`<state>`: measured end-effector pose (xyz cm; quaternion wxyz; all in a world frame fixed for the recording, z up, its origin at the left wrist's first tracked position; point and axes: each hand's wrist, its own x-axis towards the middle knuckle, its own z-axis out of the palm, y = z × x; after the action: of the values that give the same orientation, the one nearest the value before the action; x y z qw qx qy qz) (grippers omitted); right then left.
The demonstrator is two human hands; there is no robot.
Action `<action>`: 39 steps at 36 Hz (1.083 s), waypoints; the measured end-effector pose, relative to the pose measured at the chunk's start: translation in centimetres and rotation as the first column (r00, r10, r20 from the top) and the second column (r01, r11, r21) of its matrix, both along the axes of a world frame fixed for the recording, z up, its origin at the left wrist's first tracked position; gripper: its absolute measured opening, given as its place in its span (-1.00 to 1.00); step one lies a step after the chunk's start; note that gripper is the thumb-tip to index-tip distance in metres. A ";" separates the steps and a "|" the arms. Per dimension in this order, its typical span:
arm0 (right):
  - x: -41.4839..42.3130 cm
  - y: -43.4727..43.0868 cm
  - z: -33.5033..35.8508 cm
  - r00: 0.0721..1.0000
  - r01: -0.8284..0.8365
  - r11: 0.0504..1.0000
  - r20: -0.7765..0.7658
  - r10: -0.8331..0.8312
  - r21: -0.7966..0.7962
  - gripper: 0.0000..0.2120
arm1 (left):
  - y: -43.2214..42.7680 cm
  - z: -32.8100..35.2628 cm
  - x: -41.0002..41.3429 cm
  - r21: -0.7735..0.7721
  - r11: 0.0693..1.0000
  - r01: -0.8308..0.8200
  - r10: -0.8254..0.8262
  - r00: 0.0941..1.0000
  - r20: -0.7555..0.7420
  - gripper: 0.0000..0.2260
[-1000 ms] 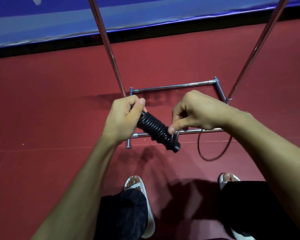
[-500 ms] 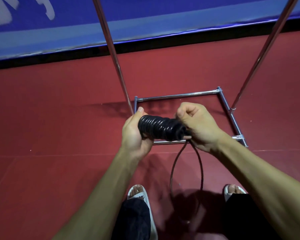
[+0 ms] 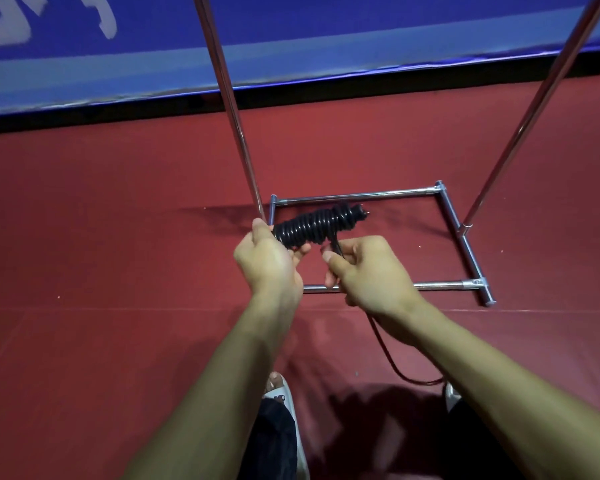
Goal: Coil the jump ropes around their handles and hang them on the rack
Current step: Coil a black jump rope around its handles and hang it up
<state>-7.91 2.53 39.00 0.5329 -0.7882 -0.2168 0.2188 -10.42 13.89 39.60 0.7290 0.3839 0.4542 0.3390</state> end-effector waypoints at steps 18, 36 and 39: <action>0.9 -2.6 4.9 0.891 0.019 0.929 0.428 0.151 -0.369 -0.92 | 2.0 0.1 -1.7 0.901 0.403 0.160 0.072 0.976 -0.205 -0.66; 5.3 -4.0 4.8 0.805 -0.547 0.796 0.097 0.585 -0.260 -0.83 | 2.2 0.9 -3.9 0.667 0.401 0.627 -0.605 0.729 -0.321 -0.69; 5.4 -4.2 4.2 0.791 -0.601 0.783 0.028 0.612 -0.160 -0.84 | 2.2 0.9 -4.0 0.600 0.438 0.670 -0.713 0.665 -0.222 -0.68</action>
<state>-2.47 -1.68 43.24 0.3677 -0.7206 -0.4630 0.3622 -14.41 16.07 40.48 0.6405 0.7466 0.0903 0.1558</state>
